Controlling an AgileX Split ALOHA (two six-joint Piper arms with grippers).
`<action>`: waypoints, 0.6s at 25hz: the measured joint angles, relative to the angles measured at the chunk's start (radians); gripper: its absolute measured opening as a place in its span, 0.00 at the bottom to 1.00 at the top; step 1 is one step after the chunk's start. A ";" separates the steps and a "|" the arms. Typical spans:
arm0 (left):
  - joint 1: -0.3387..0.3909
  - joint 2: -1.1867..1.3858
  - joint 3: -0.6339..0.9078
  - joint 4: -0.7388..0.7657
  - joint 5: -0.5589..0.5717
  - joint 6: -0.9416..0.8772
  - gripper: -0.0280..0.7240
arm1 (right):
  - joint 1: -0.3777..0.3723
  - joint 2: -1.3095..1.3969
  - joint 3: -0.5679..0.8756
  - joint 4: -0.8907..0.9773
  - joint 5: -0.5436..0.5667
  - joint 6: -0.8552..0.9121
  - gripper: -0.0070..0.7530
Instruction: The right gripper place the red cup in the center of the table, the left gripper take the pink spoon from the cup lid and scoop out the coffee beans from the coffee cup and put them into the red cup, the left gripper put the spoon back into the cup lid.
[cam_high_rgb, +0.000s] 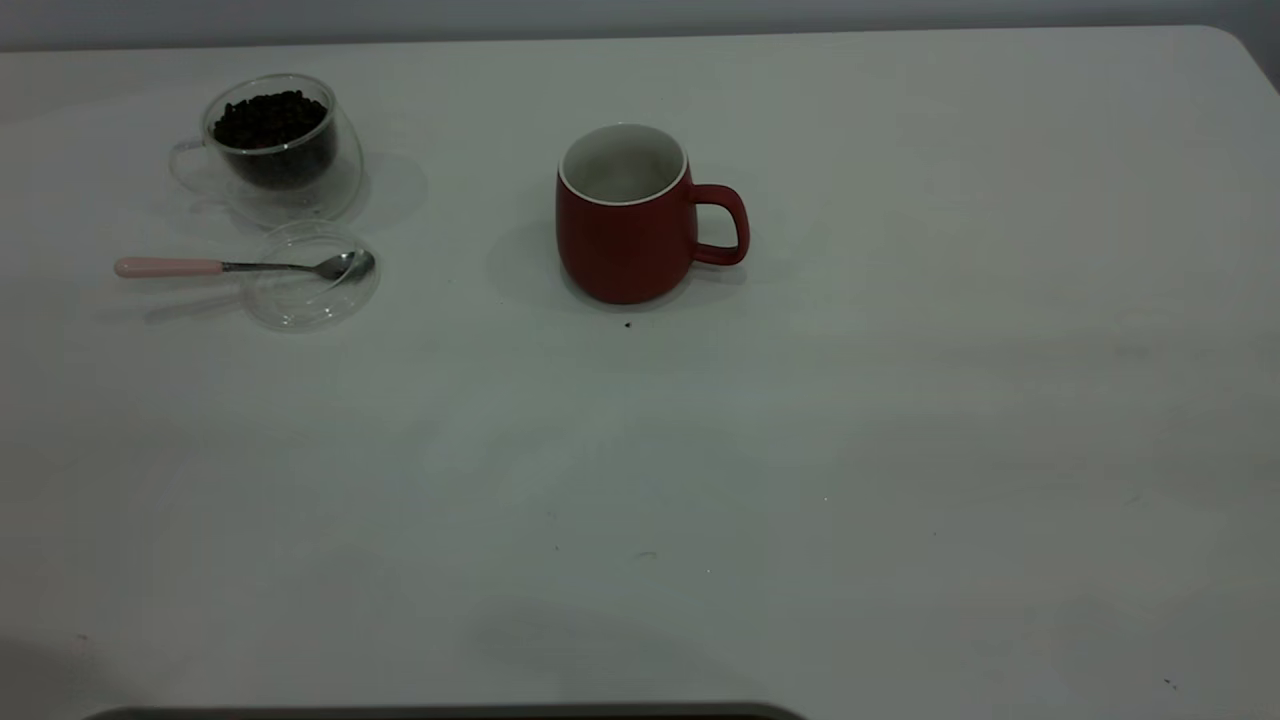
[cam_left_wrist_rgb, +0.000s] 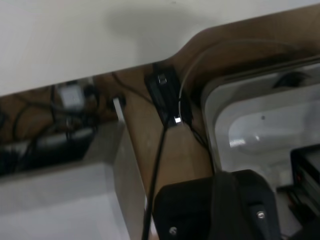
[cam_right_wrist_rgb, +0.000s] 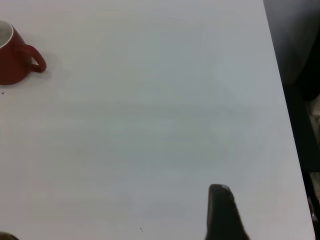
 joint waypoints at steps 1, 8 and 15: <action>0.000 -0.048 0.022 0.000 -0.006 0.007 0.68 | 0.000 0.000 0.000 0.000 0.000 0.000 0.65; 0.000 -0.346 0.068 0.000 -0.033 0.021 0.68 | 0.000 0.000 0.000 0.000 0.000 0.000 0.65; 0.006 -0.632 0.069 -0.001 -0.026 0.021 0.68 | 0.000 0.000 0.000 0.000 0.000 0.000 0.65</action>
